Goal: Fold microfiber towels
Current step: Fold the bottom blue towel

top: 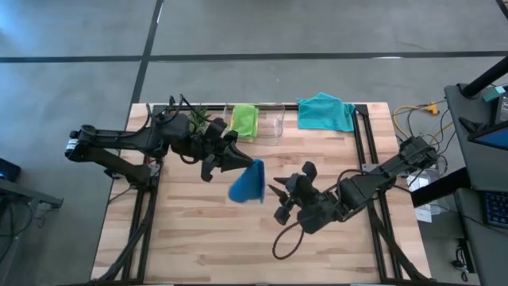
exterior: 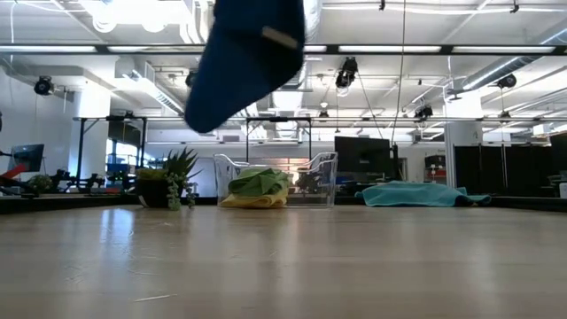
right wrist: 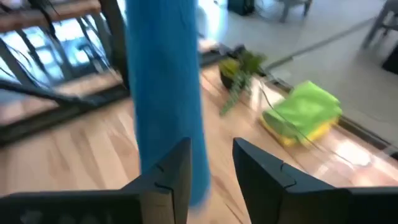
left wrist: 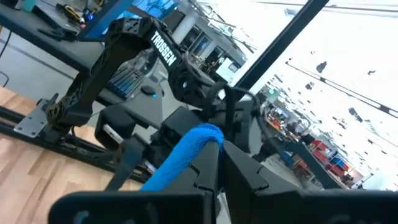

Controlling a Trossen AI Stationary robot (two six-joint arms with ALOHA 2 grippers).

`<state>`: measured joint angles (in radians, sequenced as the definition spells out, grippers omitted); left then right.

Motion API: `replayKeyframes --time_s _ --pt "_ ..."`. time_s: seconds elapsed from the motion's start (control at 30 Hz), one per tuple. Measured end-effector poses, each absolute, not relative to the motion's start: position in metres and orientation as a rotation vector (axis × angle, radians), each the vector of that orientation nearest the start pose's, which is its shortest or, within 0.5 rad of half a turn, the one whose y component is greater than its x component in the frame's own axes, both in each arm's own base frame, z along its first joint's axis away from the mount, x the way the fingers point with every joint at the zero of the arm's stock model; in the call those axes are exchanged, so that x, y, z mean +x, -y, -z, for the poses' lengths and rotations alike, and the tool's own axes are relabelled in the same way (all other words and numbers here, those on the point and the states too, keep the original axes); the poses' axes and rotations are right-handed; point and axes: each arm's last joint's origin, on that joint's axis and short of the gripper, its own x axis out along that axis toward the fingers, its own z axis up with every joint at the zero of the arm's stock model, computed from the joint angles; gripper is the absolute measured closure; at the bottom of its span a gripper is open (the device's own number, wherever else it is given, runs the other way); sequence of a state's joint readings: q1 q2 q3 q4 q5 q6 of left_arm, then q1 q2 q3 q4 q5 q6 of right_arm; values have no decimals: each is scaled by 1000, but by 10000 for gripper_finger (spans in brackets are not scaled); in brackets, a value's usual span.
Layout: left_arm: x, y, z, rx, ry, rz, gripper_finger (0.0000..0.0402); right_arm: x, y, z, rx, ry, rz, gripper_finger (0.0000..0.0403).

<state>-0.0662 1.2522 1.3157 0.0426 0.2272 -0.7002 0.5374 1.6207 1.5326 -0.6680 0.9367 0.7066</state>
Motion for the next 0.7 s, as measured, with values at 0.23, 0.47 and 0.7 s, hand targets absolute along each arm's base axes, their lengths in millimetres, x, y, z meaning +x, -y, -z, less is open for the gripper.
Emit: replayKeyframes --time_s 0.23,0.47,0.7 --pt "271 24 -438 -685 -24 308 401 305 -178 -354 182 -327 460 259" --pt "271 24 -439 -682 -22 309 401 313 -186 -340 209 -335 469 209" --pt "270 24 -444 -686 12 321 402 330 -178 -321 167 -379 530 200"
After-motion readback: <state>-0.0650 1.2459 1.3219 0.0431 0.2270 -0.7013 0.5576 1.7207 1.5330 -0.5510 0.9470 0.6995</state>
